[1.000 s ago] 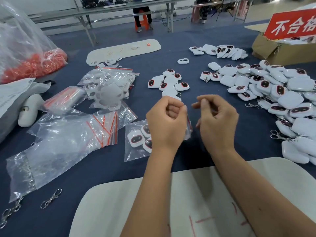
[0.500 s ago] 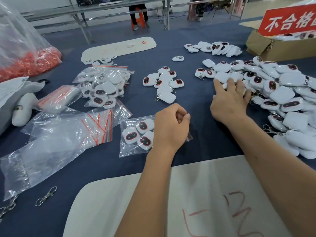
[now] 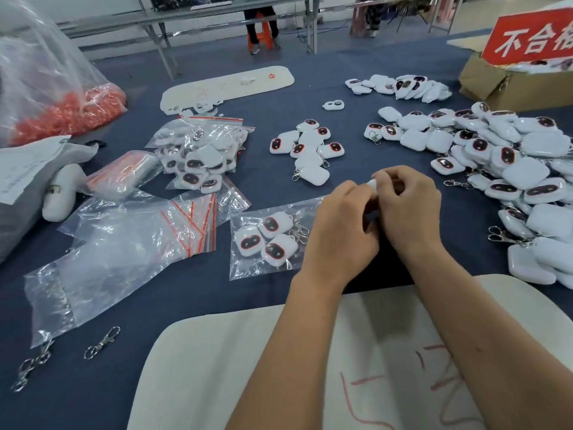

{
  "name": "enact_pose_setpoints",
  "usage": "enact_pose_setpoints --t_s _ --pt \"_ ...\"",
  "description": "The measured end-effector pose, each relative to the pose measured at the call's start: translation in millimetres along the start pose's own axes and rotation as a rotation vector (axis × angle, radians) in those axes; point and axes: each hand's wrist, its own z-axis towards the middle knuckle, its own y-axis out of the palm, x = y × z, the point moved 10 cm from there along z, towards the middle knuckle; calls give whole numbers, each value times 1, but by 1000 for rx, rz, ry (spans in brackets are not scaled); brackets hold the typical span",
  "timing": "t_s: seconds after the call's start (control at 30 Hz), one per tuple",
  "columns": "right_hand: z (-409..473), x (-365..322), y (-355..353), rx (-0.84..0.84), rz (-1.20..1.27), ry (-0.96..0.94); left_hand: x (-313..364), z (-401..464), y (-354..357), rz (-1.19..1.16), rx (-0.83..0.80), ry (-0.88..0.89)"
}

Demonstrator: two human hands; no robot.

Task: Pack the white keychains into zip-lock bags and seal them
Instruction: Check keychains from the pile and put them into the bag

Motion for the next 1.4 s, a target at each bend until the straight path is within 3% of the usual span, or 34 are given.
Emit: enact_pose_setpoints --t_s 0.13,0.3,0.43,0.7,1.2,1.4 --pt "-4 4 14 -179 329 37 -12 1 -24 -63 191 -34" --pt "-15 5 44 -497 770 170 -35 1 -35 -301 189 -179" --pt "-17 -5 41 -469 602 9 -60 -1 -35 -371 149 -328" --pt "-18 -2 41 -466 542 37 -79 -7 -23 -564 35 -500" --pt "-19 -4 42 -460 539 30 -77 -5 -24 -617 72 -441" --pt "-16 -7 35 -379 398 -43 -73 -3 -27 -455 76 -374"
